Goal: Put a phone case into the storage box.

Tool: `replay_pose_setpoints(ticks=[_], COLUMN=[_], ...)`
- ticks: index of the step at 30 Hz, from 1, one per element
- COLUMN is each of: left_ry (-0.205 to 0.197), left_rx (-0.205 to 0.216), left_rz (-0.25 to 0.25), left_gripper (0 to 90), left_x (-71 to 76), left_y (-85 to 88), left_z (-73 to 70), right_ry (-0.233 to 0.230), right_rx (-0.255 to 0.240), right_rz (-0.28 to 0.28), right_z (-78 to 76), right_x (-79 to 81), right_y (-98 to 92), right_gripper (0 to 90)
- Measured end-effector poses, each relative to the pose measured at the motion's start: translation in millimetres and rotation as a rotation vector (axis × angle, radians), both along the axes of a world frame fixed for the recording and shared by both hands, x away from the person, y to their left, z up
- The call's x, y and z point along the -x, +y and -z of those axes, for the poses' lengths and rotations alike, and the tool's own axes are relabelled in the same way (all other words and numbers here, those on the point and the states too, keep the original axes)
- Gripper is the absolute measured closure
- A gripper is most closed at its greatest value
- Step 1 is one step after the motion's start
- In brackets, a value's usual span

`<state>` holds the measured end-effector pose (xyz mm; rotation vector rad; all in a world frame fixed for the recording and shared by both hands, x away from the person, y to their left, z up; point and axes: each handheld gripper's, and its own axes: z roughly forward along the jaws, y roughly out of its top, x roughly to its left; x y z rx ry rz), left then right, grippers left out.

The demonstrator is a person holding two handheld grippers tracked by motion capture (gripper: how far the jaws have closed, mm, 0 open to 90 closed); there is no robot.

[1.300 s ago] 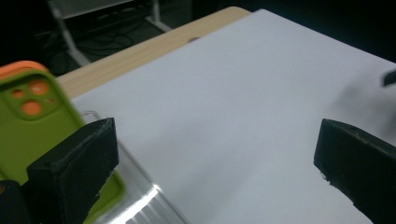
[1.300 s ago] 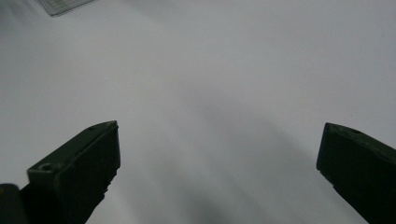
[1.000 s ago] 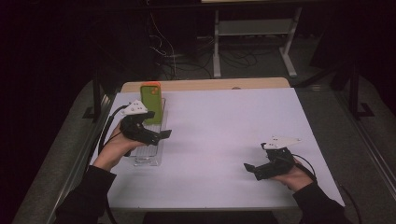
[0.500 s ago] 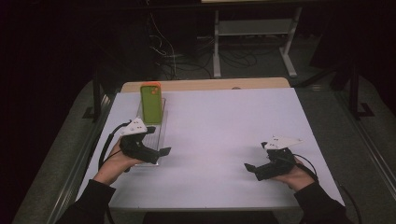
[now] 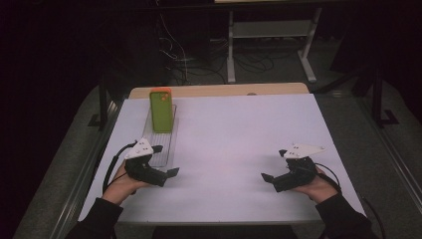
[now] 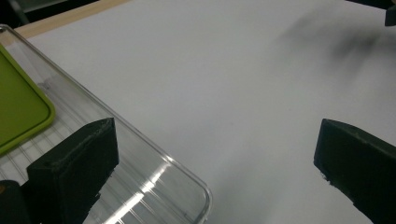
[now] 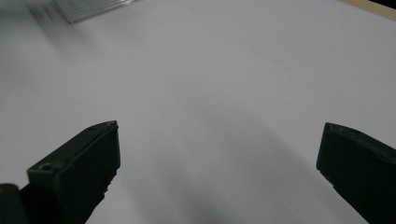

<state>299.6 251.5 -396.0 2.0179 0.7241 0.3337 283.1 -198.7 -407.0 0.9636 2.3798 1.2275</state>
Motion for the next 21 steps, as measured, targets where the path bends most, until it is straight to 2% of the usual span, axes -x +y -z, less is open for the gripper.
replay_pose_setpoints(ticks=[4, 6, 8, 21], left_ry=[0.0, 0.015, 0.002, 0.012], left_rx=[-0.019, -0.017, -0.034, -0.012], left_rz=[0.008, 0.007, 0.012, 0.01], left_gripper=[0.0, 0.0, 0.0, 0.0], left_x=[2.7, 4.1, 4.1, 4.1], left_y=[2.4, 2.0, 2.2, 2.7], left_z=[5.1, 7.6, 8.4, 8.4], right_ry=[-0.01, -0.011, -0.012, -0.017], right_rx=[-0.012, -0.018, -0.016, -0.019], right_rz=[0.002, 0.002, -0.006, -0.016], right_z=[-3.0, -3.9, -4.1, -5.2], right_x=[0.0, 0.3, 0.4, 0.8], right_y=[-0.7, -0.9, -0.8, 0.3], right_gripper=[0.0, 0.0, 0.0, 0.0])
